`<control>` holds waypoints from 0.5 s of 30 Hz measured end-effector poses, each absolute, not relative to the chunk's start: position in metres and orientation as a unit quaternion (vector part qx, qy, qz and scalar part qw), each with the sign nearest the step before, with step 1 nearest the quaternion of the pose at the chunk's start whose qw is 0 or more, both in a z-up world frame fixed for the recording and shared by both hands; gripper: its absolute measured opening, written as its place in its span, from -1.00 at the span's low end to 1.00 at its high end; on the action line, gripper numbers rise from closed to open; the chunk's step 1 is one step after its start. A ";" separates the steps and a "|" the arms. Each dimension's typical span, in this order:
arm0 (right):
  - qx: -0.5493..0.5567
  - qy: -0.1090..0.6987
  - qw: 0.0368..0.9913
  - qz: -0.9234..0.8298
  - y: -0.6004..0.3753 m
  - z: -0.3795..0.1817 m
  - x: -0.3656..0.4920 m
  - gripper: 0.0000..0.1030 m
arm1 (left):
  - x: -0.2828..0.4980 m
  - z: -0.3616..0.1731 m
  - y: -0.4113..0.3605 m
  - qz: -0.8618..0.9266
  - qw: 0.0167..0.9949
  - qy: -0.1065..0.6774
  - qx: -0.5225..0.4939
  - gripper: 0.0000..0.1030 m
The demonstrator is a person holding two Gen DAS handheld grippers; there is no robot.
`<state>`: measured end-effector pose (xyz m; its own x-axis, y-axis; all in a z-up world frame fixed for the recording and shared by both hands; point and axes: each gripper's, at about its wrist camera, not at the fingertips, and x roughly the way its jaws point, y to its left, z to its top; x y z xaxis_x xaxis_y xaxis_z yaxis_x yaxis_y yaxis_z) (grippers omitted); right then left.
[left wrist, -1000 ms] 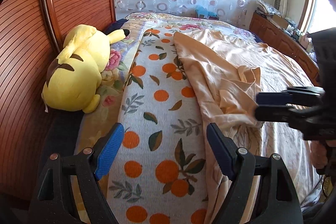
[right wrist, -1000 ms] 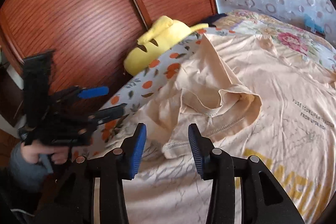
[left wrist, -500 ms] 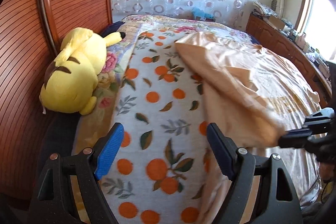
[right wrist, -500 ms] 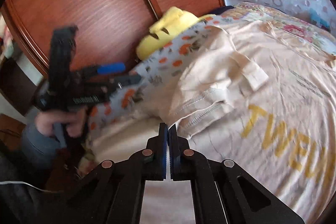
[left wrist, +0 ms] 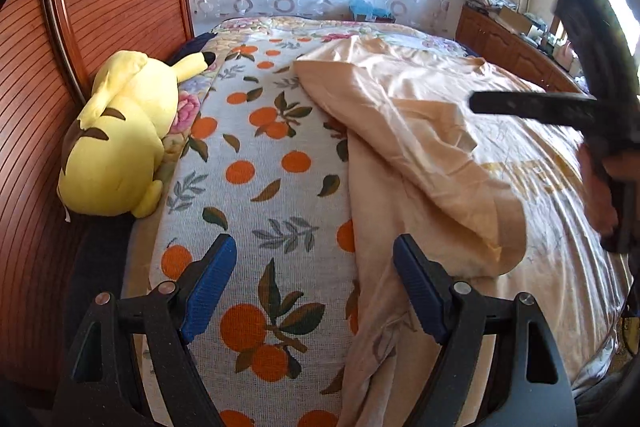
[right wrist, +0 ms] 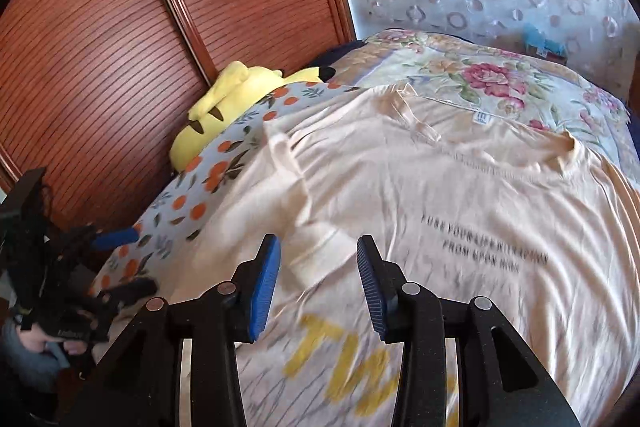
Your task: Fold small clothes
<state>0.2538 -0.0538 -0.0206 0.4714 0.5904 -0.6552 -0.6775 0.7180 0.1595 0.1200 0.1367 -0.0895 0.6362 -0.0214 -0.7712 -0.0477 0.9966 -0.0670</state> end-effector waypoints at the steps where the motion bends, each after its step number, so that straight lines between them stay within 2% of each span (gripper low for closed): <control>1: -0.066 0.360 0.852 0.374 -0.044 -0.021 0.258 -0.20 | 0.120 -0.091 0.137 0.007 0.903 0.428 -0.041 0.59; 5: -0.093 0.389 0.827 0.396 -0.021 -0.034 0.274 -0.23 | 0.121 -0.099 0.137 0.012 0.898 0.437 -0.042 0.59; 7: -0.102 0.387 0.815 0.419 -0.016 -0.035 0.276 -0.91 | 0.121 -0.099 0.137 0.012 0.900 0.435 -0.040 0.59; 11: -0.091 0.362 0.832 0.411 -0.033 -0.019 0.285 -0.97 | 0.121 -0.100 0.136 0.012 0.900 0.435 -0.039 0.59; 15: -0.097 0.371 0.857 0.344 -0.053 -0.024 0.295 -0.97 | 0.121 -0.100 0.135 0.012 0.900 0.434 -0.037 0.59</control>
